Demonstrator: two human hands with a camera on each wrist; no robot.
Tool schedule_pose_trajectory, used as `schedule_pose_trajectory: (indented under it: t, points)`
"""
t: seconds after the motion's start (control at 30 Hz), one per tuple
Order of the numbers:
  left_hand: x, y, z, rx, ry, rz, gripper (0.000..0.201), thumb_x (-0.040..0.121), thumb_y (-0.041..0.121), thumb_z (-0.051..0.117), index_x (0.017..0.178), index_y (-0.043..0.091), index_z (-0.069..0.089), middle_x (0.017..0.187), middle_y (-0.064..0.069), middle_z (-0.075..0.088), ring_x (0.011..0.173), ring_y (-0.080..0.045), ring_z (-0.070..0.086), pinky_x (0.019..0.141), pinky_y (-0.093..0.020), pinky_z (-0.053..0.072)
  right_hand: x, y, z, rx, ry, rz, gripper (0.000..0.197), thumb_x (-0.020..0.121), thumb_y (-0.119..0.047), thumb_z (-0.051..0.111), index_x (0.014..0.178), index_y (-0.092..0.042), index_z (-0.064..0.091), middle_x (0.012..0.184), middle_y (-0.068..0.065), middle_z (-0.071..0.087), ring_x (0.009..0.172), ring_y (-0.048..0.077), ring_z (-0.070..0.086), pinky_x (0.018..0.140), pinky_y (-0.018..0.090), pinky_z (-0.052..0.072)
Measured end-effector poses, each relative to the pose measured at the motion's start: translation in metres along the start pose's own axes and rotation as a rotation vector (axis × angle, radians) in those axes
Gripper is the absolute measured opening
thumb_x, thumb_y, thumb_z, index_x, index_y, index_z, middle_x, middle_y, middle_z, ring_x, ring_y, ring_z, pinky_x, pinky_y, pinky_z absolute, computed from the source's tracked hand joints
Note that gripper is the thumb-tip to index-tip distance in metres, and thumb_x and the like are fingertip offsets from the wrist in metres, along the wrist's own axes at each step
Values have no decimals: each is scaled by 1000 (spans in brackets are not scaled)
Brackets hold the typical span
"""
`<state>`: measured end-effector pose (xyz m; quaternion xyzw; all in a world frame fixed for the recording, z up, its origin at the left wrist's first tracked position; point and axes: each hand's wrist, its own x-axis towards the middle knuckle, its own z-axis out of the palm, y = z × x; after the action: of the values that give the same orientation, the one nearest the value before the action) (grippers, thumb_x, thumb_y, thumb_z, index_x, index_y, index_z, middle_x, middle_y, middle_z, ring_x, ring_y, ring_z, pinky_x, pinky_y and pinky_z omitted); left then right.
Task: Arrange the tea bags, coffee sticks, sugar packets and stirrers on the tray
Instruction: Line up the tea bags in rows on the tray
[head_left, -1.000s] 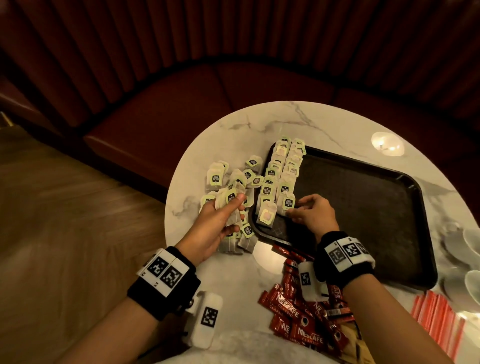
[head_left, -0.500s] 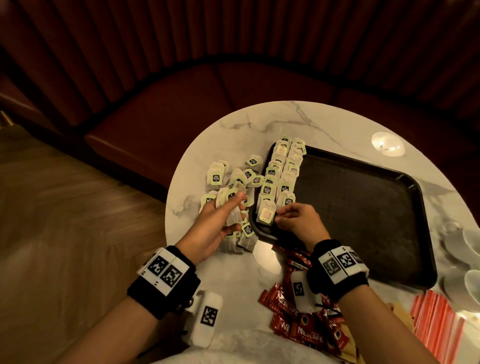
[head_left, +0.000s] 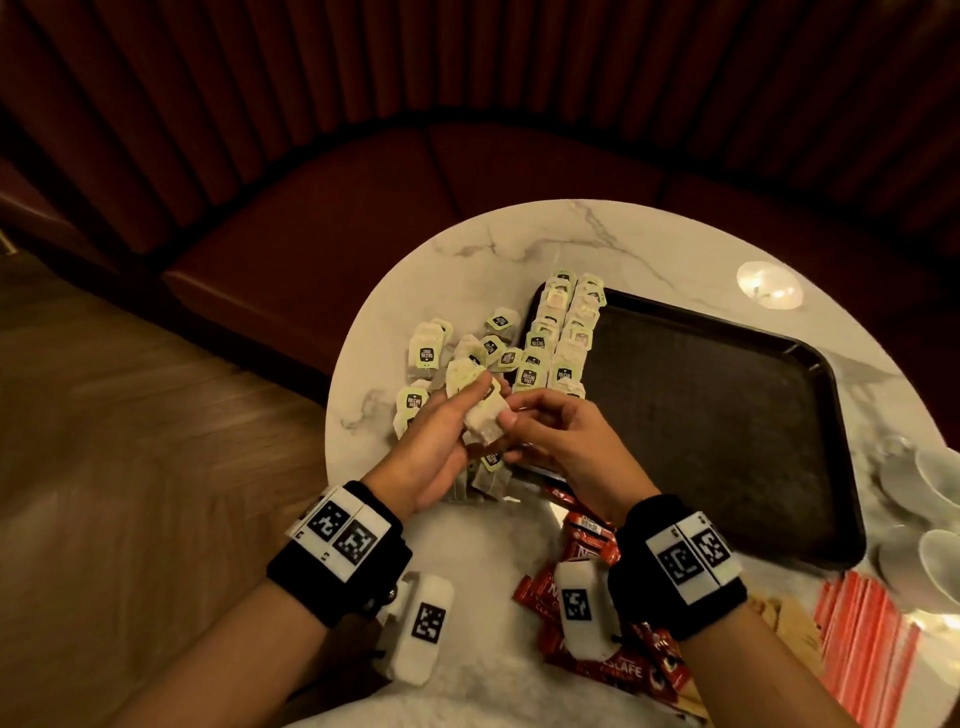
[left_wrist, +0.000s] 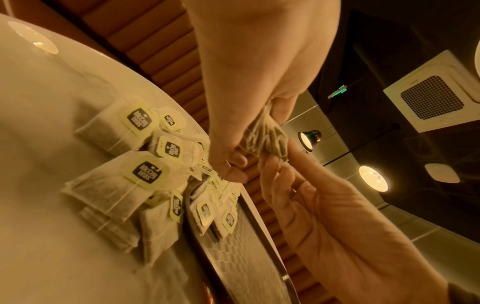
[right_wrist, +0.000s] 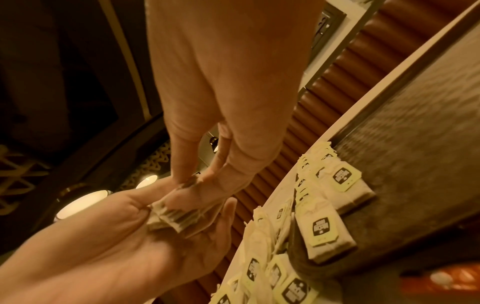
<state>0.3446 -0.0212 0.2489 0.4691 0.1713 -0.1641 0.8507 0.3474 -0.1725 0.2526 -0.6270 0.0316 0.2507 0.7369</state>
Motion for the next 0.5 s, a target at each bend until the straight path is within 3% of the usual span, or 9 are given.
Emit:
schedule_pose_trajectory:
  t: [0.13, 0.27, 0.4, 0.5]
  points:
    - [-2, 1, -2, -4, -55, 35, 43, 90, 31, 57, 128, 11, 54, 116, -13, 70, 102, -26, 69, 80, -42, 58, -3, 0, -2, 110, 53, -17, 17, 79, -12, 71, 95, -7, 66, 85, 7, 71, 71, 16, 69, 72, 23, 60]
    - [-1, -2, -6, 100, -6, 69, 52, 85, 29, 66, 132, 12, 52, 116, -8, 70, 89, -17, 71, 63, -28, 57, -5, 1, -6, 160, 125, -60, 13, 86, -4, 69, 98, -3, 64, 88, 9, 70, 74, 15, 70, 67, 21, 57]
    - [1, -5, -7, 202, 31, 83, 34, 89, 25, 66, 121, 15, 61, 105, 1, 73, 80, -7, 69, 52, -20, 48, -8, 4, -12, 94, 147, -83, 14, 84, -3, 71, 97, 0, 66, 85, 6, 70, 74, 12, 69, 68, 20, 56]
    - [2, -6, -11, 228, 53, 81, 26, 89, 27, 65, 112, 15, 66, 92, 3, 73, 74, -7, 66, 50, -19, 45, -9, 8, -22, 149, 202, -61, 13, 83, 0, 69, 97, -1, 67, 90, 11, 73, 79, 15, 71, 70, 22, 59]
